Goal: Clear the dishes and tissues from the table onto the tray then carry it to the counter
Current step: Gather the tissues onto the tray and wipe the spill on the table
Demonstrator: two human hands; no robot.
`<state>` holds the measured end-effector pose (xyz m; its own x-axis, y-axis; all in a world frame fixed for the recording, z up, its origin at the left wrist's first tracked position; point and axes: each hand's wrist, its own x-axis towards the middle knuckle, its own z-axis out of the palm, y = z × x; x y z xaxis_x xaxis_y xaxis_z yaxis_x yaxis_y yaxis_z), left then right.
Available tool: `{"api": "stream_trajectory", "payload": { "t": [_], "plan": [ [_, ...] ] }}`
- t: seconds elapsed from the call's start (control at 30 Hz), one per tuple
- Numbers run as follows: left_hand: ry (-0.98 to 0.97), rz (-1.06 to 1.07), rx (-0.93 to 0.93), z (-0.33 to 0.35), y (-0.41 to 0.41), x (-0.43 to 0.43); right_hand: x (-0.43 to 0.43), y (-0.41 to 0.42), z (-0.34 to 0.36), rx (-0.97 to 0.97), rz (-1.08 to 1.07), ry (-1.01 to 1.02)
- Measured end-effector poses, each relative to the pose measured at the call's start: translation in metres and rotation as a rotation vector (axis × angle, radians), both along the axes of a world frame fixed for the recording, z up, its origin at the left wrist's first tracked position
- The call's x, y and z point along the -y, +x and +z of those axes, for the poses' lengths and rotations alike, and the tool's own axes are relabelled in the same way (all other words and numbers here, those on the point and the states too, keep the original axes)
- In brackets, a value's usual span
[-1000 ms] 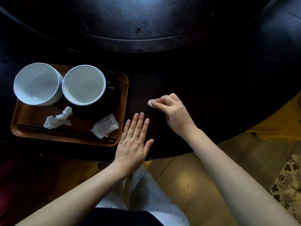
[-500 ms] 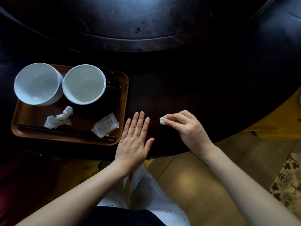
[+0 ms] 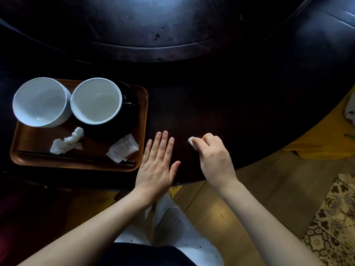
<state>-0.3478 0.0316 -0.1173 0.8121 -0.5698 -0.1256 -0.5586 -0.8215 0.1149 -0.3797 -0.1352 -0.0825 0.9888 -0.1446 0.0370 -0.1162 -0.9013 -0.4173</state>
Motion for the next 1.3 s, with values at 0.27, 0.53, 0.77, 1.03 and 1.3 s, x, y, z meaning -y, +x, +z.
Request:
{"api": "stream_trajectory", "payload": {
  "t": [0.27, 0.53, 0.77, 1.03, 1.3],
  "plan": [
    [-0.016, 0.0, 0.016, 0.0, 0.0, 0.0, -0.013, 0.002, 0.003, -0.079, -0.076, 0.144],
    [-0.011, 0.003, 0.033, -0.001, 0.0, 0.0, 0.024, 0.035, 0.026, 0.039, -0.576, 0.897],
    [-0.022, 0.012, 0.039, -0.003, -0.001, 0.0, -0.001, 0.063, 0.016, 0.157, -0.297, 0.607],
    [-0.042, 0.007, 0.036, -0.003, -0.001, -0.001, 0.004, 0.043, 0.005, 0.004, 0.208, 0.204],
    [-0.062, 0.014, 0.035, -0.004, -0.001, -0.001, 0.011, 0.044, 0.004, 0.024, 0.367, 0.179]
  ]
}}
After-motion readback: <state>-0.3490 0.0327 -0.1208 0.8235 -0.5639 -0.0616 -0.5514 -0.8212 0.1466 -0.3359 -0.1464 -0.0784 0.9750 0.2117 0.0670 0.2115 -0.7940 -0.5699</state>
